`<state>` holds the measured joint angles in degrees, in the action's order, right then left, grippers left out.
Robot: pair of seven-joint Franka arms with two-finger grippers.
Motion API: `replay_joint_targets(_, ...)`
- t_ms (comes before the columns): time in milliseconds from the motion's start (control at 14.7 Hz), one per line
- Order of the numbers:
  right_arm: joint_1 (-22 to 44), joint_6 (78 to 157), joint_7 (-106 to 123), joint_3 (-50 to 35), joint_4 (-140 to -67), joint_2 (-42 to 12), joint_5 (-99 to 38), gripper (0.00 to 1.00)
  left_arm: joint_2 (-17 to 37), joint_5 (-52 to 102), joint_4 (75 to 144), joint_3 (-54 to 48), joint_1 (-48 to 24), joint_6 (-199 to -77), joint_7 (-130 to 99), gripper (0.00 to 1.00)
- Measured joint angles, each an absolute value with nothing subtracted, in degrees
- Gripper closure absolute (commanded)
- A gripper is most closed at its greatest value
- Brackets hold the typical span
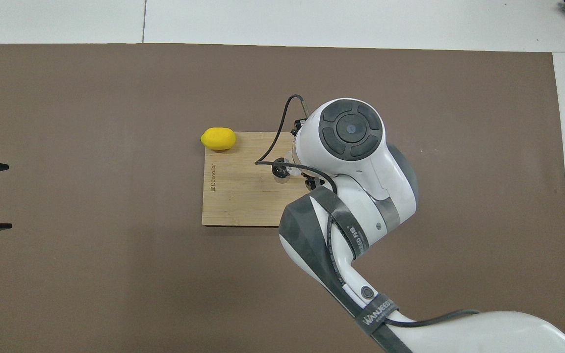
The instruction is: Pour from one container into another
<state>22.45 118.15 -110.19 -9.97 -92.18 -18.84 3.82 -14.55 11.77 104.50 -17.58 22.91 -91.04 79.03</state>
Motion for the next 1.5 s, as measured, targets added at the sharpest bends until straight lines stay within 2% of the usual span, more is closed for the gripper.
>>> replay_joint_targets(681, 23.19, 118.54, -110.20, -9.98, -92.18, -18.85, 5.65, 1.00, -16.99, 10.18, 107.14, -17.92, 22.72, -89.92, 25.66, 0.00)
replay_joint_targets(1499, 23.73, 118.73, -110.22, -9.97, -92.20, -19.35, 8.02, 1.00, -17.92, 10.16, 106.81, -16.82, 22.84, -90.01, 21.87, 0.00)
